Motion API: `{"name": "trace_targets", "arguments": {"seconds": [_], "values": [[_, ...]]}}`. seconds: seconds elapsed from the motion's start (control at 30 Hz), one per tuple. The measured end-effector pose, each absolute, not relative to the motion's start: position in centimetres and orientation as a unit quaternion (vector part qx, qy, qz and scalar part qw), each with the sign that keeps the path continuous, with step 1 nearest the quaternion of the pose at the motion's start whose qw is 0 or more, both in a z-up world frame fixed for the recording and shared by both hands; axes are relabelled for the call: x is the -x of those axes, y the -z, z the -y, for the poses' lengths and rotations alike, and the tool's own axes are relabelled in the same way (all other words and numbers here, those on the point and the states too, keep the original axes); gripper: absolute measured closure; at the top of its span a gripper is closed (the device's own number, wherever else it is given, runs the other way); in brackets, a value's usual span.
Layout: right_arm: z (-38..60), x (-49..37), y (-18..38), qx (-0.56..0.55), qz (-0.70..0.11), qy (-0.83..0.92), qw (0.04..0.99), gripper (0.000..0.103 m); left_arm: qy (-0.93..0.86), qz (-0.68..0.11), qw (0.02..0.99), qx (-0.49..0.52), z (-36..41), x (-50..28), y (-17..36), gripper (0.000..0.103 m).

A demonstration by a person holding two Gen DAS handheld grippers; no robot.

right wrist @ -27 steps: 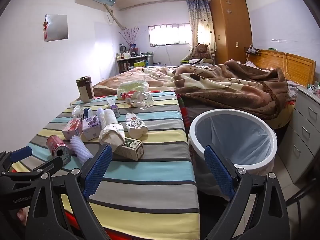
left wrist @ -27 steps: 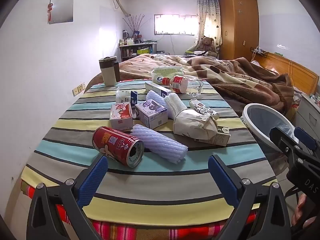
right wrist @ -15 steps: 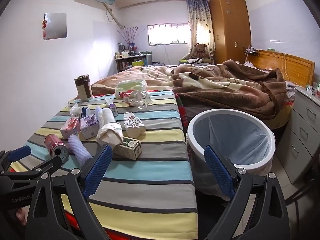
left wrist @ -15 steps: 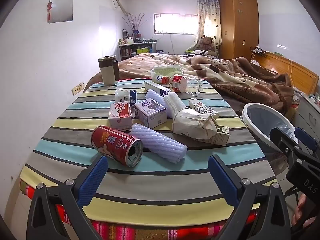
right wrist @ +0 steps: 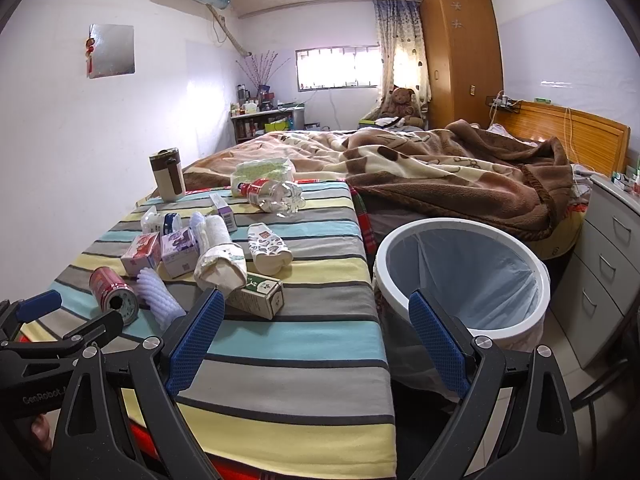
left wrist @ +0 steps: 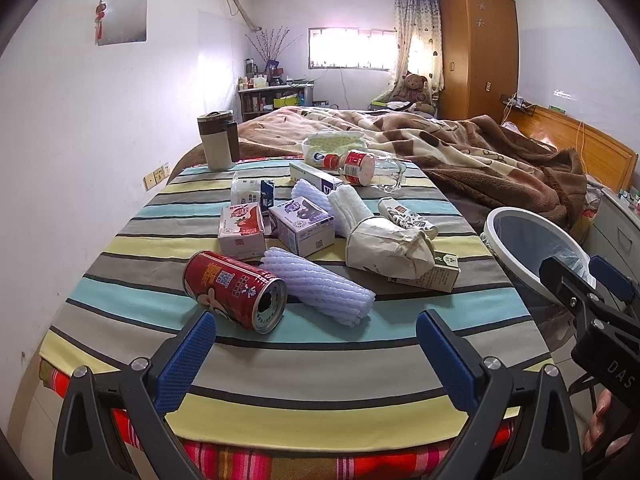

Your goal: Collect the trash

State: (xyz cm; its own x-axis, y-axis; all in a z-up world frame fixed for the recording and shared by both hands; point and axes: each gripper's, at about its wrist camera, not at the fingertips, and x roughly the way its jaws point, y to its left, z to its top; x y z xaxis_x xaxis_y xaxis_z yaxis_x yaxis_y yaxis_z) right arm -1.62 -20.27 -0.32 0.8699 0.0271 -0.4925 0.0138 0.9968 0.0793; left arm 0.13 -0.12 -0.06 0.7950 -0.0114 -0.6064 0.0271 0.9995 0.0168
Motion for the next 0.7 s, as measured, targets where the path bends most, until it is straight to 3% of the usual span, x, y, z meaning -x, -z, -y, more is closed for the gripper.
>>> {"name": "trace_targets", "arguments": {"seconds": [0.7], "values": [[20.10, 1.78, 0.22, -0.038, -0.255, -0.001, 0.966, 0.008, 0.010, -0.320, 0.947, -0.011, 0.12, -0.12, 0.05, 0.001]]}}
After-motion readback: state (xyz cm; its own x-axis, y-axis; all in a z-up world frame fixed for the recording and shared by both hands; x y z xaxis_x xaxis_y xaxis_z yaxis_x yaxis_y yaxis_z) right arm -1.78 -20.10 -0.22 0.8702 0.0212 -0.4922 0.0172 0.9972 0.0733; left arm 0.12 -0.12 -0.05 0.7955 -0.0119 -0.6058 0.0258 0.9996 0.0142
